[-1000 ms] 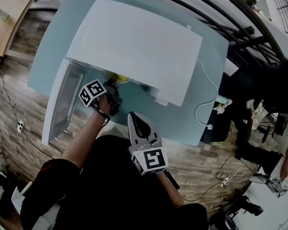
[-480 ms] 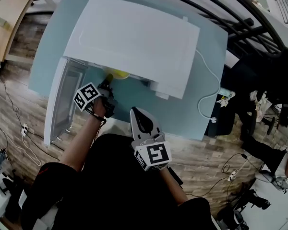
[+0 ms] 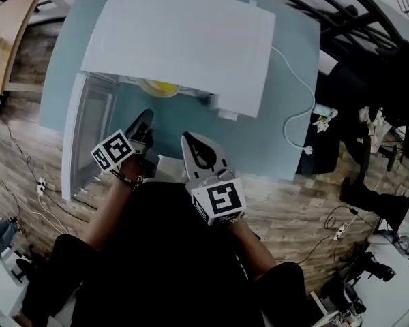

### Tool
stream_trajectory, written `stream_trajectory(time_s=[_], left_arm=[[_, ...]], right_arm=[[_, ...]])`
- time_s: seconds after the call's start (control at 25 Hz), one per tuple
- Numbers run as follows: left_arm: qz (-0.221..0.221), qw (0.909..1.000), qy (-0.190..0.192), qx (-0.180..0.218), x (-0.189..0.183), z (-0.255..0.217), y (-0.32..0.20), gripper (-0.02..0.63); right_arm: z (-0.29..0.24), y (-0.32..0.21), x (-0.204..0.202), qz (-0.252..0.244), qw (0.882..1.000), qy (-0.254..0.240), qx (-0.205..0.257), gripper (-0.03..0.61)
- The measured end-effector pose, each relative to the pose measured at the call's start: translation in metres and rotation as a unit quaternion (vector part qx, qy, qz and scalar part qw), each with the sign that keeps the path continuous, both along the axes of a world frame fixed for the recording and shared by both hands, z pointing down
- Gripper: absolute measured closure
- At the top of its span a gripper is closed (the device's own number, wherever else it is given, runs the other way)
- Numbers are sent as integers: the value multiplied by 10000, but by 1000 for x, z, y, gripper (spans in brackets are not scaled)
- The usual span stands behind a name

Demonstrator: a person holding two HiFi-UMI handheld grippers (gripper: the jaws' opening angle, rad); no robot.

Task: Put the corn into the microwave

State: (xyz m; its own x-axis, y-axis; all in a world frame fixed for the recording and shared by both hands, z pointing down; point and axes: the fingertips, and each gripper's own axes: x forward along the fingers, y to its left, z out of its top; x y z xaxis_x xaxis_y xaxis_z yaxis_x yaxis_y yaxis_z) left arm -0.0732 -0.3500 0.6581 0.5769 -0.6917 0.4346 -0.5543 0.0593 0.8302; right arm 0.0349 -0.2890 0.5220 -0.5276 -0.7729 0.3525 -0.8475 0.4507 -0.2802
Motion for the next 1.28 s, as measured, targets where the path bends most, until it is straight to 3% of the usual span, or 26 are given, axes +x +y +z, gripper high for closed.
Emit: stream_trajectory(time_s=[0.12, 0.28, 0.44, 0.68, 0.84, 1.08, 1.2, 1.28], left_arm=[[217, 9993, -118, 276, 1, -18, 8, 609], [565, 9952, -337, 728, 4, -41, 19, 611], [1051, 9827, -823, 1286, 4, -65, 36, 611], [1300, 9671, -1172, 1844, 0, -93, 50, 611], [1345, 9508, -1539, 2329, -3, -119, 56, 611], [1510, 9134, -2191, 3079, -3, -156, 68, 611], [1563, 9055, -2306, 3201, -3, -163, 72, 611], [1539, 9053, -2302, 3221, -5, -168, 75, 611]], right_arm=[[-1, -1, 8, 95, 9999, 28, 46, 569], [0, -1, 14, -7, 9997, 229, 107, 569], [-3, 3, 12, -230, 9991, 356, -27, 570], [-13, -3, 13, -344, 9979, 422, 363, 569], [-23, 0, 13, -379, 9973, 421, 474, 569], [-36, 13, 9, -409, 9968, 361, 579, 569], [-43, 17, 9, -439, 9962, 404, 628, 569], [-47, 20, 10, -441, 9959, 433, 654, 569]])
